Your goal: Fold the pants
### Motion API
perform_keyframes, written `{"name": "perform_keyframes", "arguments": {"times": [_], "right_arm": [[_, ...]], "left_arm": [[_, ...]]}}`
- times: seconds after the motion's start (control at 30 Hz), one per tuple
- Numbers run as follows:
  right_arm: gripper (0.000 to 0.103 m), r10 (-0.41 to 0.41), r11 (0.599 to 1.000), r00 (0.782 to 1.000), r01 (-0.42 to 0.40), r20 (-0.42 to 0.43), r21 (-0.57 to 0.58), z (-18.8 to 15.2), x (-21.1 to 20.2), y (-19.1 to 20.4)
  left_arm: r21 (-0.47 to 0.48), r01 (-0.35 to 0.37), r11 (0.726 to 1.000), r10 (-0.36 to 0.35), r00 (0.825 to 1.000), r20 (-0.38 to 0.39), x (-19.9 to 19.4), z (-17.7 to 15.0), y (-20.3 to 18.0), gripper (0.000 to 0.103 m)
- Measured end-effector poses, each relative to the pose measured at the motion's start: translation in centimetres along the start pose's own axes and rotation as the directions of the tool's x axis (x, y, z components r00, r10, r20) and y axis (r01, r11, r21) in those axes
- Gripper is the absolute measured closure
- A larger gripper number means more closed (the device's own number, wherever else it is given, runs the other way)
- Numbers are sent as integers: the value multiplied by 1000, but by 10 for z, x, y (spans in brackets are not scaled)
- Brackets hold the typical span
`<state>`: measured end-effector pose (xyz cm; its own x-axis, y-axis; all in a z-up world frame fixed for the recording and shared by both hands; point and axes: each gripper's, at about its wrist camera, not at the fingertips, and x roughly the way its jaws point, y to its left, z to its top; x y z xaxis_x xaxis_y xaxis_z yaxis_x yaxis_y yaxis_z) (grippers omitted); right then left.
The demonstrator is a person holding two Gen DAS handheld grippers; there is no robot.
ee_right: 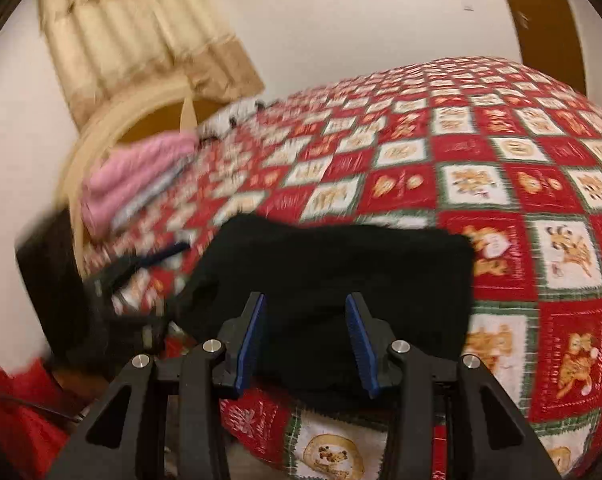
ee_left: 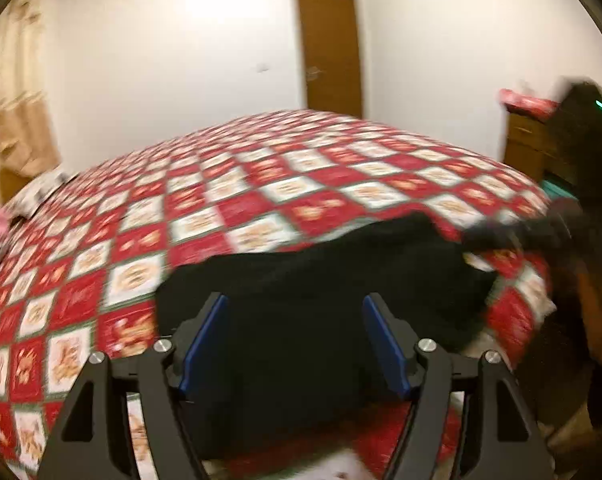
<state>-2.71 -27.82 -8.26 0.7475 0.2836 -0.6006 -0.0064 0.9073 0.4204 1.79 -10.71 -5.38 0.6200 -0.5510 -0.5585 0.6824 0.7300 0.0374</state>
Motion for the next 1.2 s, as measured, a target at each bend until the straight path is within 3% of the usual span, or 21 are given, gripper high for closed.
{"name": "perform_keyframes", "arguments": {"times": [0.13, 0.2, 0.23, 0.3, 0.37, 0.43, 0.5, 0.6, 0.7, 0.83, 0.9, 0.97, 1.0, 1.03, 1.1, 1.13, 1.2], "right_arm": [[59, -62, 998, 992, 64, -110, 18, -24, 27, -10], [59, -15, 998, 996, 21, -91, 66, -34, 26, -22], [59, 7, 996, 997, 0, -78, 90, -36, 22, -26], [59, 25, 993, 996, -15, -89, 114, -37, 17, -30], [59, 19, 993, 995, -7, -101, 114, -34, 15, -28], [59, 0, 993, 995, 12, -103, 116, -27, 11, -24], [59, 7, 996, 999, -2, -54, 94, -16, 0, -16], [59, 35, 998, 999, -35, 9, 45, 13, -4, 4], [59, 73, 997, 997, -72, 7, -41, 49, 22, 34], [59, 120, 975, 986, -139, -115, -174, 80, 93, 88], [59, 8, 963, 982, -58, -188, -264, 80, 143, 110], [59, -98, 943, 965, 13, -243, -331, 75, 186, 119], [50, -154, 932, 952, 50, -266, -359, 72, 208, 120], [27, -188, 925, 951, 88, -245, -369, 74, 220, 121], [4, -190, 956, 941, 112, -280, -270, 84, 234, 101], [1, -115, 985, 939, 66, -325, -159, 88, 241, 83], [1, -63, 993, 949, 28, -310, -115, 92, 239, 72]], "left_arm": [[-66, -75, 995, 70, 995, -77, 21, -9, 27, 31], [-103, -110, 989, 95, 986, -140, 34, -22, 36, 31], [-150, -96, 984, 69, 982, -173, 40, -31, 43, 30], [-194, -79, 978, 47, 985, -165, 33, -40, 48, 28], [-172, -101, 980, 73, 984, -165, 27, -44, 47, 18], [-166, -129, 978, 99, 979, -176, 19, -48, 51, 14], [-194, -126, 973, 93, 981, -171, 8, -50, 59, 14], [-197, -166, 966, 139, 980, -143, -5, -47, 66, 14], [-200, -189, 961, 170, 979, -109, -2, -43, 70, 14], [-283, -200, 938, 141, 966, -217, 22, -63, 78, 14], [-337, -191, 922, 131, 973, -192, 19, -73, 82, 13], [-307, -198, 931, 146, 972, -187, 18, -74, 78, 13], [-298, -202, 933, 153, 972, -180, 18, -75, 78, 13], [-303, -205, 931, 157, 972, -175, 18, -76, 78, 13], [-302, -212, 930, 167, 972, -167, 18, -78, 78, 12], [-297, -214, 931, 172, 972, -163, 17, -78, 78, 12], [-294, -221, 930, 182, 971, -154, 17, -79, 77, 10]]}}
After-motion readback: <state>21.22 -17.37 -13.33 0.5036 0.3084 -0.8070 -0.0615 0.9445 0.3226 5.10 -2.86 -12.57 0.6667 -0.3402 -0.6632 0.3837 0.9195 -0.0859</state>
